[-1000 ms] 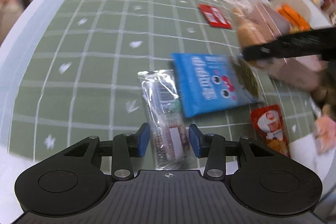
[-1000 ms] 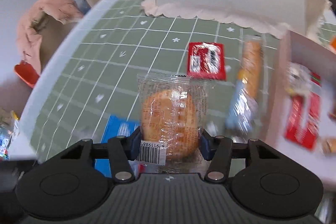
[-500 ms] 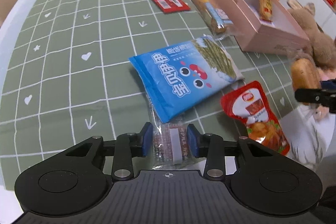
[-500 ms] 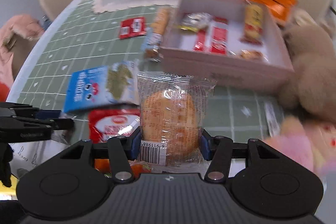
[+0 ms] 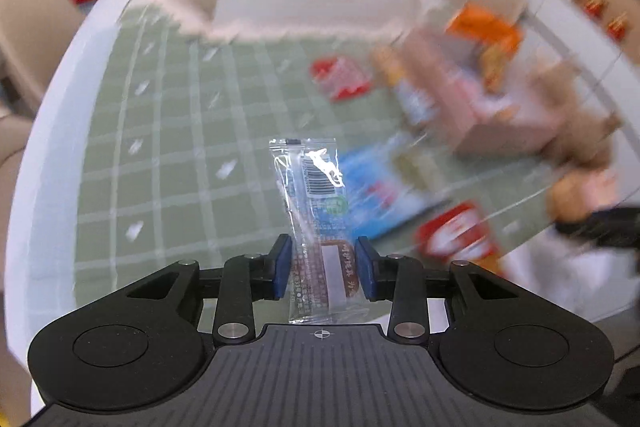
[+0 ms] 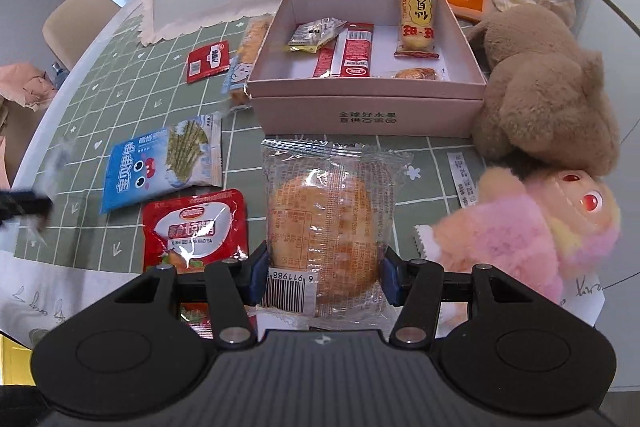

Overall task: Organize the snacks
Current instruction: 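Place the bread roll into the pink box with the right tool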

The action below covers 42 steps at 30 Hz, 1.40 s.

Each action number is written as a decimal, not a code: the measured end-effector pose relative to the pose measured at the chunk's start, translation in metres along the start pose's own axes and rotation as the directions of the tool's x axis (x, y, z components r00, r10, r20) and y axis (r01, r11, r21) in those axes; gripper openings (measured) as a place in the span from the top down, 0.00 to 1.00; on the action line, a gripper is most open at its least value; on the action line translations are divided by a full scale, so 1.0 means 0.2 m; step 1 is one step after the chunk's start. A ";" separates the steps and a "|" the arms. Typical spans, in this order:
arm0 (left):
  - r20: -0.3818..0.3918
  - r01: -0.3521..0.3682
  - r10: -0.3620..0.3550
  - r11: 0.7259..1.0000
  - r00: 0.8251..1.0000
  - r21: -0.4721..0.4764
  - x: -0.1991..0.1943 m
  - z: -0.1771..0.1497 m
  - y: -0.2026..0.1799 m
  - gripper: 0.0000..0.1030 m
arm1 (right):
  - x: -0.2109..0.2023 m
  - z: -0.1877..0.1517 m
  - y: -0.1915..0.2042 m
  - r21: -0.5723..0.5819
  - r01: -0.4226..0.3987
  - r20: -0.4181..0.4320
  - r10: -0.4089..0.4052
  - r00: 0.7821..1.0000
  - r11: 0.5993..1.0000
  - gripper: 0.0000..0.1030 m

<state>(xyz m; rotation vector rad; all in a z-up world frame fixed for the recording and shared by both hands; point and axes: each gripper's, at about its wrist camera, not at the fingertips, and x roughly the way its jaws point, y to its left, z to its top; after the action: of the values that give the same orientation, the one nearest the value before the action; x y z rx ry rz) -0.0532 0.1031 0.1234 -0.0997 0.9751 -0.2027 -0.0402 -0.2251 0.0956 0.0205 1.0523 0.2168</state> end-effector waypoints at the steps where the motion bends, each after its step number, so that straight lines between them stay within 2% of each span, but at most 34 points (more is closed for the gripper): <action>1: 0.025 0.040 -0.040 0.999 0.999 0.009 -0.05 0.05 -0.04 0.62 | -0.01 0.00 0.00 0.000 0.000 0.004 0.000 1.000 1.000 0.48; 4: 0.119 0.150 -0.159 0.985 0.980 0.081 -0.17 0.23 -0.18 0.62 | -0.06 0.01 0.00 -0.004 0.008 0.033 -0.008 0.999 1.000 0.48; 7: 0.199 0.232 -0.262 0.959 0.944 0.164 -0.24 0.44 -0.35 0.62 | -0.12 0.03 -0.02 0.002 0.018 0.073 -0.018 0.997 1.000 0.48; 10: 0.250 0.289 -0.338 0.933 0.907 0.215 -0.21 0.65 -0.52 0.62 | -0.17 0.05 -0.05 0.029 0.036 0.109 -0.039 0.993 0.999 0.48; 12: 0.269 0.290 -0.347 0.929 0.898 0.230 -0.14 0.77 -0.62 0.62 | -0.20 0.06 -0.07 0.051 0.043 0.128 -0.049 0.991 0.998 0.48; 16: 0.248 0.384 -0.423 0.903 0.871 0.193 0.02 0.94 -0.73 0.61 | -0.26 0.05 -0.11 0.082 0.067 0.165 -0.080 0.983 0.994 0.48; 17: 0.245 0.384 -0.422 0.904 0.873 0.189 0.07 0.97 -0.75 0.59 | -0.27 0.04 -0.12 0.087 0.074 0.170 -0.088 0.981 0.993 0.48; 19: 0.252 0.337 -0.367 0.929 0.896 0.156 0.16 0.99 -0.78 0.61 | -0.27 0.03 -0.14 0.100 0.091 0.170 -0.107 0.980 0.991 0.48; 20: 0.268 0.330 -0.358 0.933 0.894 0.145 0.19 0.99 -0.78 0.61 | -0.27 0.02 -0.15 0.105 0.097 0.167 -0.114 0.979 0.990 0.48; 22: 0.299 0.365 -0.384 0.923 0.873 0.120 0.17 0.97 -0.74 0.60 | -0.26 0.00 -0.18 0.121 0.108 0.152 -0.126 0.980 0.987 0.48; 23: 0.303 0.378 -0.392 0.920 0.869 0.106 0.16 0.96 -0.71 0.61 | -0.25 -0.01 -0.20 0.129 0.112 0.141 -0.130 0.982 0.985 0.48; 24: 0.303 0.382 -0.392 0.919 0.869 0.093 0.15 0.93 -0.68 0.61 | -0.24 -0.01 -0.21 0.136 0.113 0.130 -0.131 0.983 0.984 0.48; 26: 0.295 0.365 -0.369 0.928 0.882 0.071 0.14 0.86 -0.63 0.60 | -0.22 -0.01 -0.23 0.146 0.114 0.110 -0.130 0.985 0.983 0.48; 30: 0.194 0.327 -0.316 0.945 0.929 -0.027 0.20 0.59 -0.46 0.61 | -0.24 0.07 -0.20 0.113 0.099 0.153 -0.116 0.982 0.989 0.48; 34: 0.051 0.242 -0.237 0.958 0.970 -0.155 0.28 0.28 -0.31 0.61 | -0.36 0.34 -0.16 0.042 0.059 0.253 -0.067 0.965 0.997 0.48; 39: 0.002 0.190 -0.193 0.960 0.981 -0.208 0.26 0.07 -0.18 0.61 | -0.53 0.74 -0.08 -0.041 0.024 0.378 -0.007 0.926 0.999 0.48; 41: 0.001 0.172 -0.176 0.960 0.984 -0.219 0.24 0.03 -0.14 0.61 | -0.55 0.87 -0.06 -0.070 0.017 0.398 0.012 0.917 0.997 0.39; 42: 0.003 0.165 -0.168 0.960 0.986 -0.227 0.22 0.02 -0.12 0.61 | -0.55 0.93 -0.05 -0.069 0.024 0.402 0.006 0.915 0.997 0.24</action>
<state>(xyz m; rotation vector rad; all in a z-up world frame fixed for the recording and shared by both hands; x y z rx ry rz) -0.0286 0.0696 0.0937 -0.3908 1.0047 -0.2468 0.0695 -0.2393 0.2804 -0.0054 0.6317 0.2308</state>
